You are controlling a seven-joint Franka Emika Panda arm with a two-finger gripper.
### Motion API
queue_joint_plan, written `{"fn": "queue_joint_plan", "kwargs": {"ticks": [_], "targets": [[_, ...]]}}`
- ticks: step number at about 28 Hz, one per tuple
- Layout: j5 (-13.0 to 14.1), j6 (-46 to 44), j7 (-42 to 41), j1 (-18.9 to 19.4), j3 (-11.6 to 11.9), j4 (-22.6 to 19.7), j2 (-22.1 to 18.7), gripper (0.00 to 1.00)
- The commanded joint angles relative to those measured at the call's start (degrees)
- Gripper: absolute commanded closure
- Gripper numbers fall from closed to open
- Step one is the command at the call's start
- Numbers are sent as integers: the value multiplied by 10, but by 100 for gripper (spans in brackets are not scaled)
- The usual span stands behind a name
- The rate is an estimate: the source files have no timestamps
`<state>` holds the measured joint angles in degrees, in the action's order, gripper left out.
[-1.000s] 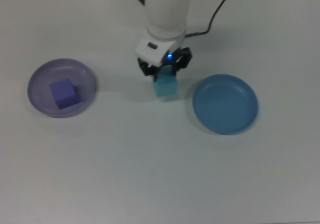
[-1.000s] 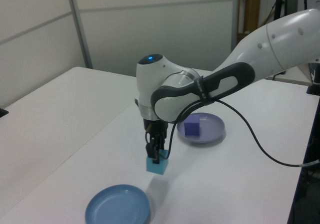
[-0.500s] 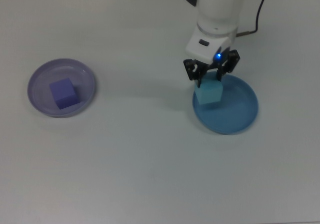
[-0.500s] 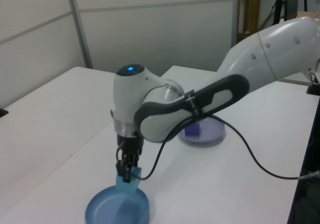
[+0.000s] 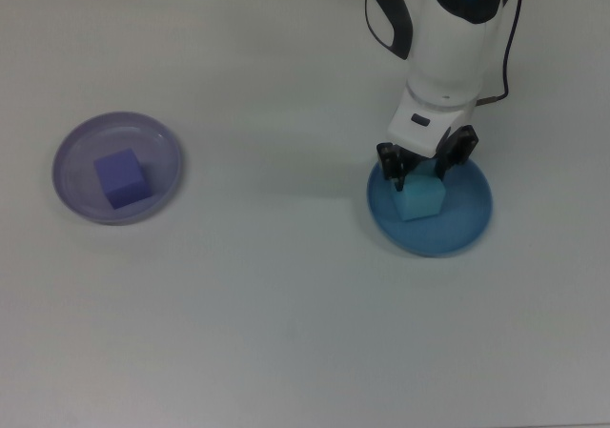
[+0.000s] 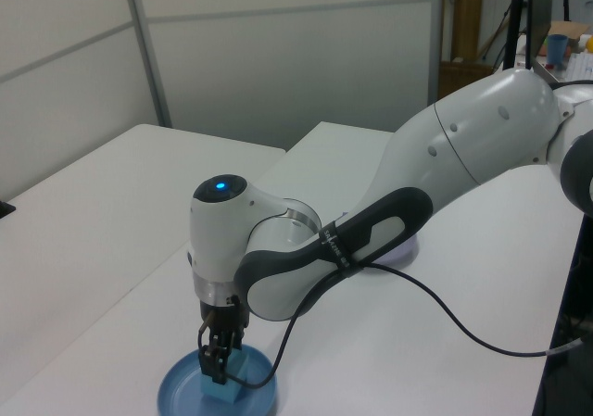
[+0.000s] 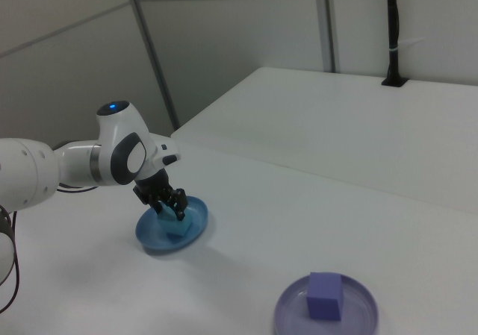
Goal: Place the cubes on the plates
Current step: 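Open the gripper to release the cyan cube and raise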
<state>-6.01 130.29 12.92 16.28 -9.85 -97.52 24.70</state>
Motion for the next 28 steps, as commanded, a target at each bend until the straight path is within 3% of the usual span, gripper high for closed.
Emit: {"fn": "queue_joint_plan", "kwargs": {"ticks": [1,10,15,21,26,28], "targets": [[-1,-23,31,5,6,8,-32,0],[16,-127,25,0,12,15,-103,0],[20,-208,19,-41,25,10,-153,0],[54,-277,-45,-36,126,0,-208,0],[54,-308,-54,-36,184,-1,-227,0],[54,-311,-54,-37,187,-1,-227,0]]}}
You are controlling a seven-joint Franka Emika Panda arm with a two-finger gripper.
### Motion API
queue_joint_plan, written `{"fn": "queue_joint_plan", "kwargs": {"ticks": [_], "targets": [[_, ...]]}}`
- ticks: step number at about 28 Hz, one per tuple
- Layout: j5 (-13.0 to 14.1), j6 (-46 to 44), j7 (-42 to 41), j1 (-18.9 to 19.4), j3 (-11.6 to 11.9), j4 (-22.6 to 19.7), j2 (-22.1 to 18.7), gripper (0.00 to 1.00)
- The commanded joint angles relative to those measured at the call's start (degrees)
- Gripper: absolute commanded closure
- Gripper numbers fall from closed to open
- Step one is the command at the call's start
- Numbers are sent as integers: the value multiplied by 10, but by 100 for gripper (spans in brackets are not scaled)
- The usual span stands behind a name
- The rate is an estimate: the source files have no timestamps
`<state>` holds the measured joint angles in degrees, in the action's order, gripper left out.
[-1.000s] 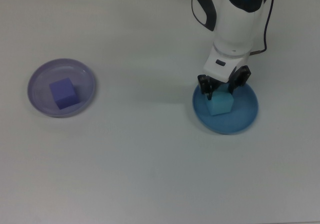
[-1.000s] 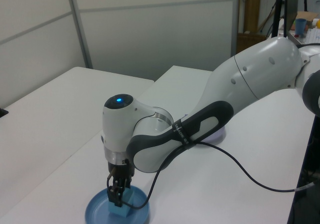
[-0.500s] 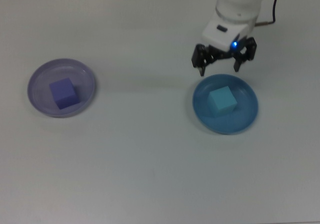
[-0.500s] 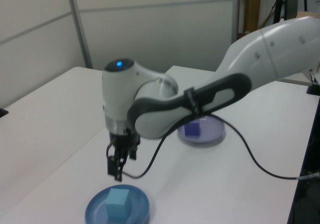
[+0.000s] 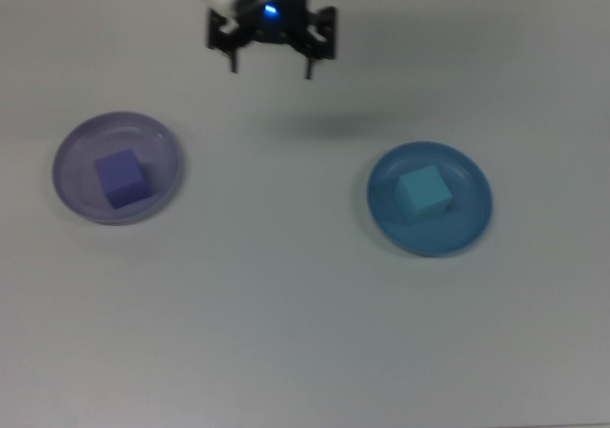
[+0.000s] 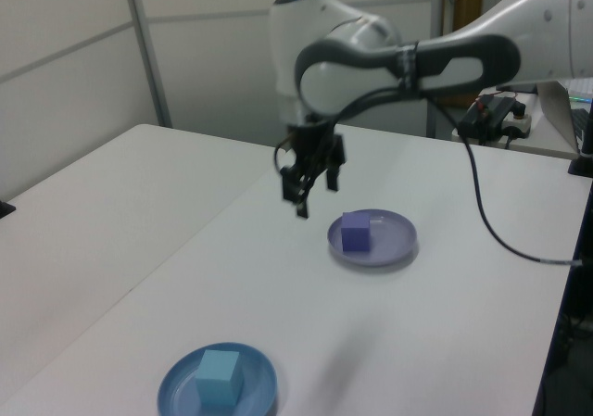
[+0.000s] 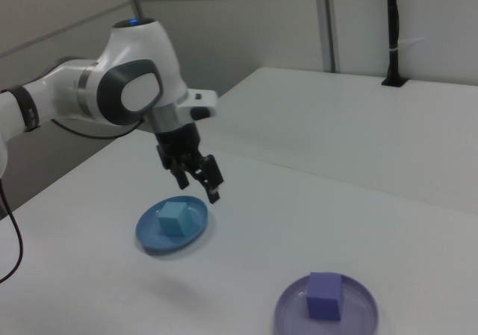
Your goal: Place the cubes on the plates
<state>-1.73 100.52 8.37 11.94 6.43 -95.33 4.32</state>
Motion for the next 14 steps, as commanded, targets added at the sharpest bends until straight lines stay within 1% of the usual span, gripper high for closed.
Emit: {"fn": "queue_joint_plan", "kwargs": {"ticks": [1,4,7,10,14], "targets": [[11,-13,-8,6,24,-25,-23,0],[11,-15,-2,5,23,-22,-25,0],[13,-32,-7,2,24,-21,-53,0],[16,-61,-12,1,25,-23,-70,0],[16,-60,-10,3,20,-26,-69,0]]}}
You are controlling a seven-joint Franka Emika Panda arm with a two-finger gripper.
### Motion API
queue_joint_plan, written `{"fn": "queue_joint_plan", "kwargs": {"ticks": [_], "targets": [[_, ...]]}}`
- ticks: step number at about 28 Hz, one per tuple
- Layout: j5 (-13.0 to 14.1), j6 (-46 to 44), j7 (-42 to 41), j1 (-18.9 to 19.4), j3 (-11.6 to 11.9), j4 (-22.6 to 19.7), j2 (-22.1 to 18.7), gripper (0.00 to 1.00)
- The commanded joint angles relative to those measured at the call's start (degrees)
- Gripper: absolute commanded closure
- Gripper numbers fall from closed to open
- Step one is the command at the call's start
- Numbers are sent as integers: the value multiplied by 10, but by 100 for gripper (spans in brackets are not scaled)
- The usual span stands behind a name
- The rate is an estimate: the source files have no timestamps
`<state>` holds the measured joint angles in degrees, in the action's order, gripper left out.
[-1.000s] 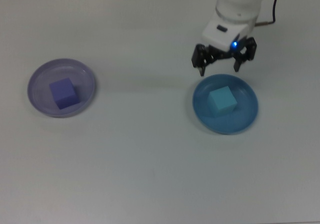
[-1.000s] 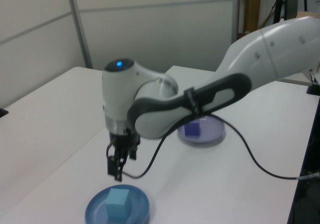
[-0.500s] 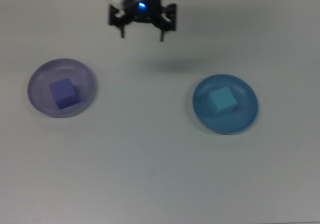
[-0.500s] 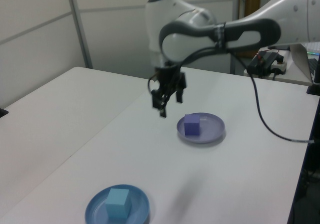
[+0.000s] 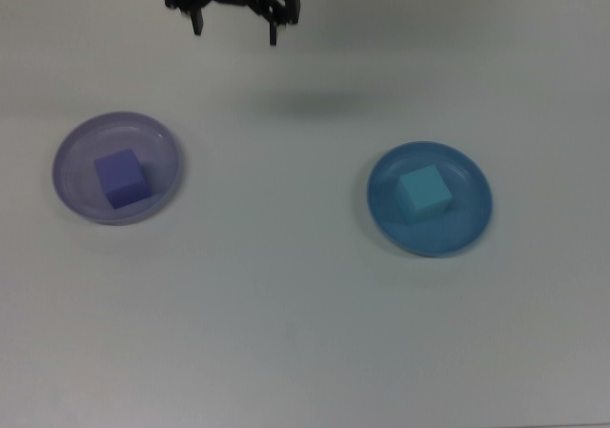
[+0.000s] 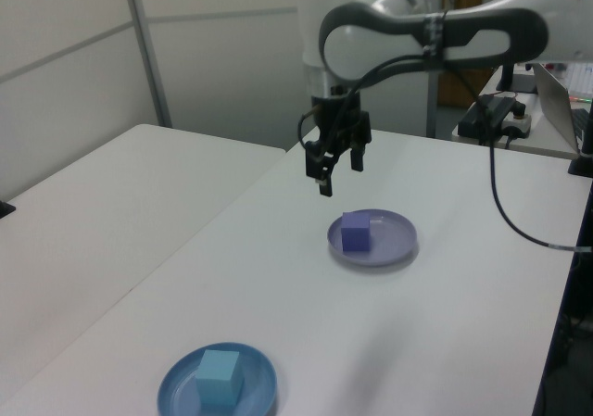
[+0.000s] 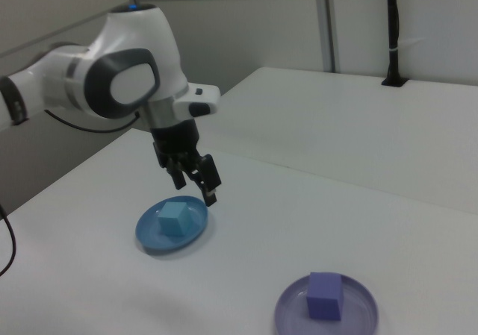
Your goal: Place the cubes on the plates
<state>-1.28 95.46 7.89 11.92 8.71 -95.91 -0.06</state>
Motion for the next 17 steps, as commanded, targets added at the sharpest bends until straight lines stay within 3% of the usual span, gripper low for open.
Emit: {"fn": "queue_joint_plan", "kwargs": {"ticks": [1,17], "targets": [[12,-5,-5,3,-2,-20,-23,0],[22,21,-6,-15,4,-10,-12,0]]}}
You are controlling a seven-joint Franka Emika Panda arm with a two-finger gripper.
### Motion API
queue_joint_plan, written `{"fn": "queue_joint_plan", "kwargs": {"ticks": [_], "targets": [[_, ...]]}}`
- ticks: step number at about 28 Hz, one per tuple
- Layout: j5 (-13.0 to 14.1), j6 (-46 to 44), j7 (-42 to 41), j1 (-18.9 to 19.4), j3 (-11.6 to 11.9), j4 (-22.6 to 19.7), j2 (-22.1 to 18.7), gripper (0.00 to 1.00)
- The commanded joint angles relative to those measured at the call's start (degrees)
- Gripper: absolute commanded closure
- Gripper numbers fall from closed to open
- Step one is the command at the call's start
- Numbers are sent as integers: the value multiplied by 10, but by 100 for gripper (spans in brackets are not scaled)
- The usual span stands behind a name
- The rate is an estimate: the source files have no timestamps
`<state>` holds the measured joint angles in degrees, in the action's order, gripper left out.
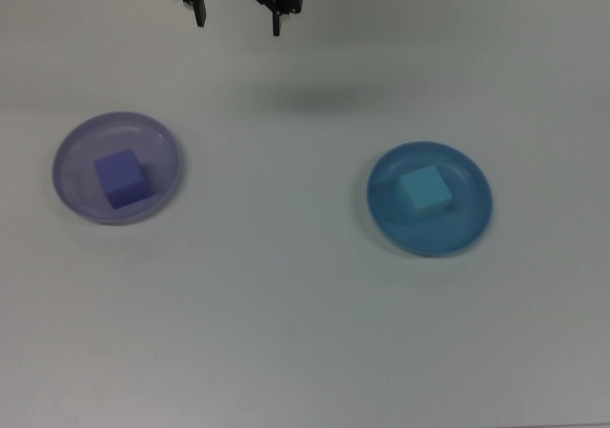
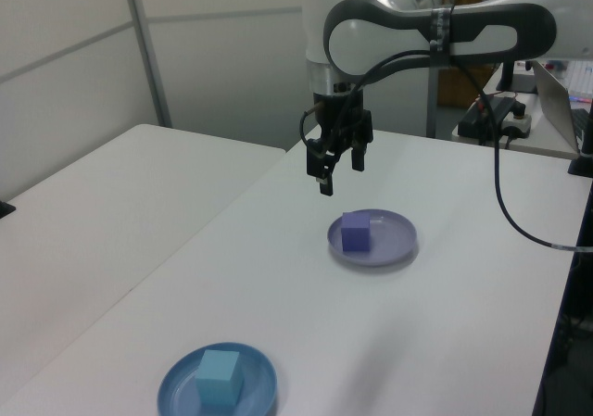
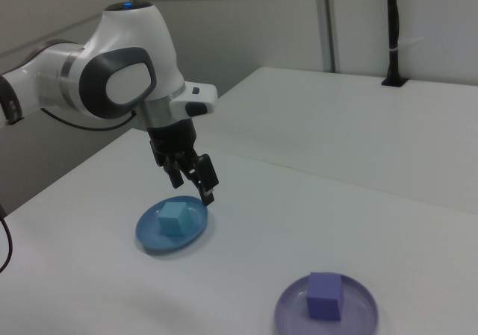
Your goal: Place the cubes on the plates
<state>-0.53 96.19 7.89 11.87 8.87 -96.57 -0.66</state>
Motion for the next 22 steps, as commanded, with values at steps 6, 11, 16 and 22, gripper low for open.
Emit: {"fn": "queue_joint_plan", "kwargs": {"ticks": [6,11,16,22], "targets": [[20,13,-6,-20,4,4,-6,0],[20,13,-6,-21,4,7,-5,0],[20,13,-6,-20,3,7,-5,0],[20,12,-6,-20,3,7,-5,0]]}}
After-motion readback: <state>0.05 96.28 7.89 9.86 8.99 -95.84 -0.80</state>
